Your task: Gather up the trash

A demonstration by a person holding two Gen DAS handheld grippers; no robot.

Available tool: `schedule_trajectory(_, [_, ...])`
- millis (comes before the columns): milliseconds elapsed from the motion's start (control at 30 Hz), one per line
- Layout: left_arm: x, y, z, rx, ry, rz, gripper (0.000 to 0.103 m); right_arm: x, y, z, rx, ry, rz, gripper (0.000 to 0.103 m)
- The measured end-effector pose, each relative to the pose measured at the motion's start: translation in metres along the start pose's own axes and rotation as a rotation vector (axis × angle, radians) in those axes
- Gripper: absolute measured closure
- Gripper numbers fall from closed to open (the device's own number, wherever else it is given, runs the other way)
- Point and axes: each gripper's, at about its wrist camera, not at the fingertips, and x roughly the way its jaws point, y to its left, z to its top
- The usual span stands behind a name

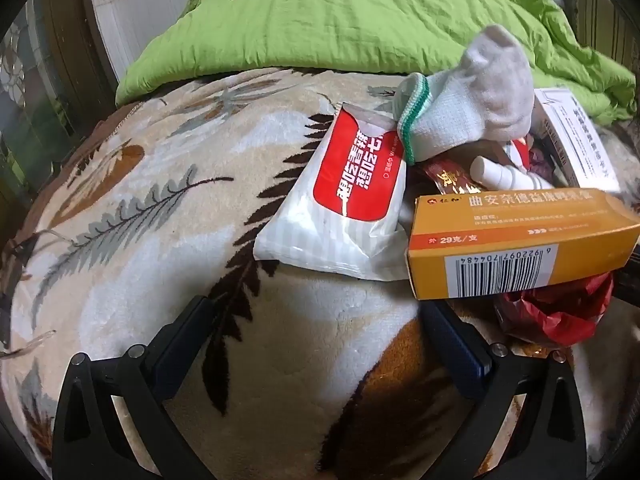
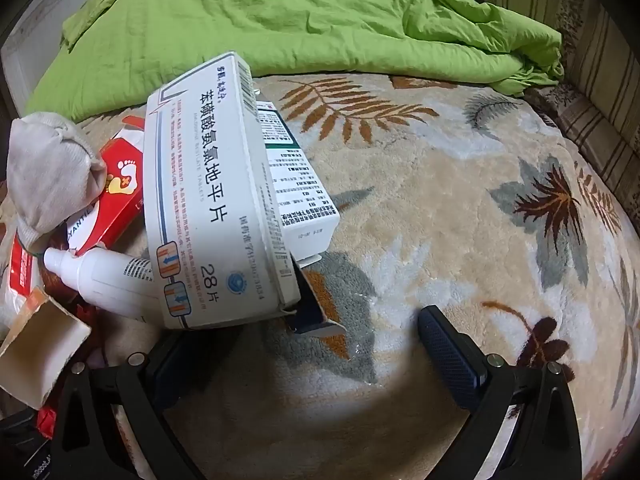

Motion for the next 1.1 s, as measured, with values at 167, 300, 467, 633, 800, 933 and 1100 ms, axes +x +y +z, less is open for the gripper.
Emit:
schedule_trajectory(167, [-0.019,-0.018,-0.01,0.096,-0.1,0.129,0.0,-0.028,-0.007,-0.015,-0.026,0.0,-0.044,0.0])
schedule_trajectory(300, [-0.049,-0.026,-0.031,0.123,-0.179,0.072,0.0,-0.052,-0.004,-0.015,-0.082,-0.045,-0.091,0.0])
schedule_trajectory(467, [-0.102,-0.027,-0.052,0.06,-0.254,-0.022,0.0,-0.096,-0.021,-0.033,-0.026,-0.183,-0.055,0.0])
schedule_trajectory(633, [-0.156,-0.015,-0.064,0.024,-0.326,-0.099,0.0,-0.142,-0.03,-0.086,-0.062,-0.355,-0.083,0.0])
schedule_trajectory(800, [-0.196,0.007,-0.081,-0.035,-0.374,-0.16,0.0,-0.188,-0.037,-0.118,-0.024,-0.511,-0.084,0.0])
schedule_trajectory(933, [-0.223,0.012,-0.091,-0.035,-0.442,-0.127,0.0,-0.214,-0.043,-0.136,0.0,-0.619,-0.056,0.0])
schedule_trajectory(1100, [-0.229,0.022,-0.095,-0.045,-0.458,-0.131,0.0,-0.198,-0.076,-0.131,0.135,-0.477,0.018,0.0])
